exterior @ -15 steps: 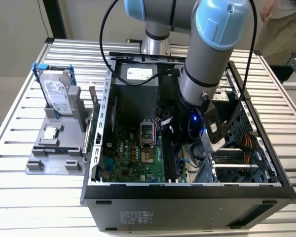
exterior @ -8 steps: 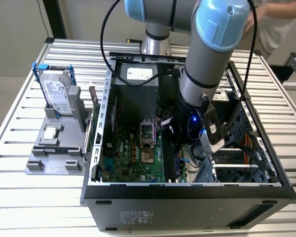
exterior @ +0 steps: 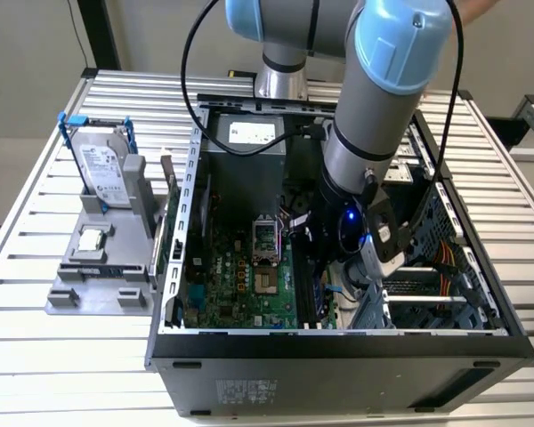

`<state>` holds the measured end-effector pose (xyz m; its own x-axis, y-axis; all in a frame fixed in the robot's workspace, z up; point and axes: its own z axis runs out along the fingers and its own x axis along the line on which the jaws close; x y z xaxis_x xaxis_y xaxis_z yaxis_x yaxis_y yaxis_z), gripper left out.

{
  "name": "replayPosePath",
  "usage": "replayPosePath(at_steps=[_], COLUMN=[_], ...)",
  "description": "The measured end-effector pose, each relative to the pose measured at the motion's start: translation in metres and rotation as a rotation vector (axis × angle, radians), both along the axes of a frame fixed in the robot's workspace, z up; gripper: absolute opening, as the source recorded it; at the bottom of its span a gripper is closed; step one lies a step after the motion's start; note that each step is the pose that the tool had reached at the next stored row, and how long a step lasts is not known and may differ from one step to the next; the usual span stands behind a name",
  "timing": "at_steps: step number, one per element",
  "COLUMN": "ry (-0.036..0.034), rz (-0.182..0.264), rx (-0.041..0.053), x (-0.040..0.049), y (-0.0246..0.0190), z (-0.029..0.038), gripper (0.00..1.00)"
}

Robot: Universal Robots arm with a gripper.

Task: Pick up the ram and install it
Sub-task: 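Insert the ram into the slot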

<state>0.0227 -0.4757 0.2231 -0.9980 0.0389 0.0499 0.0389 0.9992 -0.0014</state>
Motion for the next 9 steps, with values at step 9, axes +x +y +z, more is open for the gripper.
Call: replayPosePath(at_steps=[9], ry=[0.0004], rz=[-0.002], rx=[0.0002], x=[0.002], y=[0.0001], z=[-0.0018], gripper=[0.0])
